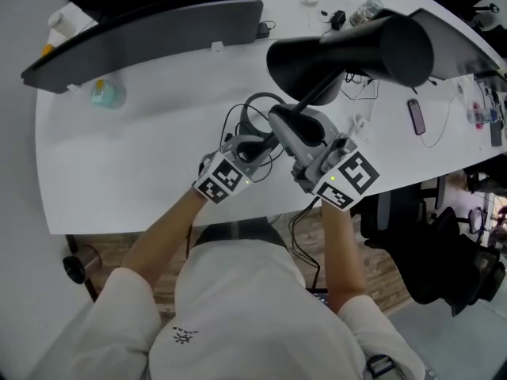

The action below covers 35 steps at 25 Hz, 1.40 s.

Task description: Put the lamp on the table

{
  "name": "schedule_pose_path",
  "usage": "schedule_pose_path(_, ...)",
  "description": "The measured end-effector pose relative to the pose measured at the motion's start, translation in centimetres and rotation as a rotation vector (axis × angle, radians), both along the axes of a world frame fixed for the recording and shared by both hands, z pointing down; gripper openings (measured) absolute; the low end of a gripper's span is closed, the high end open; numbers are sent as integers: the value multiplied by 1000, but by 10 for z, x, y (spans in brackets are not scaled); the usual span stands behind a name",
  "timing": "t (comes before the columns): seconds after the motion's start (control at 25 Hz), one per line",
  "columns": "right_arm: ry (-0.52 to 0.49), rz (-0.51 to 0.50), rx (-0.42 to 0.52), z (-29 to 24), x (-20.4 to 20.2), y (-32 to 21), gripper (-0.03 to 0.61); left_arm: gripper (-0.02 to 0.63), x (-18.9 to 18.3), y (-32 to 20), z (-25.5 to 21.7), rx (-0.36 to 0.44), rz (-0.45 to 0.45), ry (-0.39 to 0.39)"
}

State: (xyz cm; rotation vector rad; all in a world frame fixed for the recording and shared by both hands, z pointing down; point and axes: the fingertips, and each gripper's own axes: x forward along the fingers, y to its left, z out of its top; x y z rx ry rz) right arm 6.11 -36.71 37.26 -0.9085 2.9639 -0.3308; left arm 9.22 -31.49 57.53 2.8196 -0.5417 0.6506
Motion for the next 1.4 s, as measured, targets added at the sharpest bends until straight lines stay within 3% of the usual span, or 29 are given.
schedule_pose_path(0.56, 1, 113, -38, 33, 20, -51, 21, 32, 6, -47, 31, -17, 47, -19)
schedule_pose_path(1.4, 17, 185, -49, 46, -3, -33, 23, 31, -19, -21, 42, -61, 94, -3)
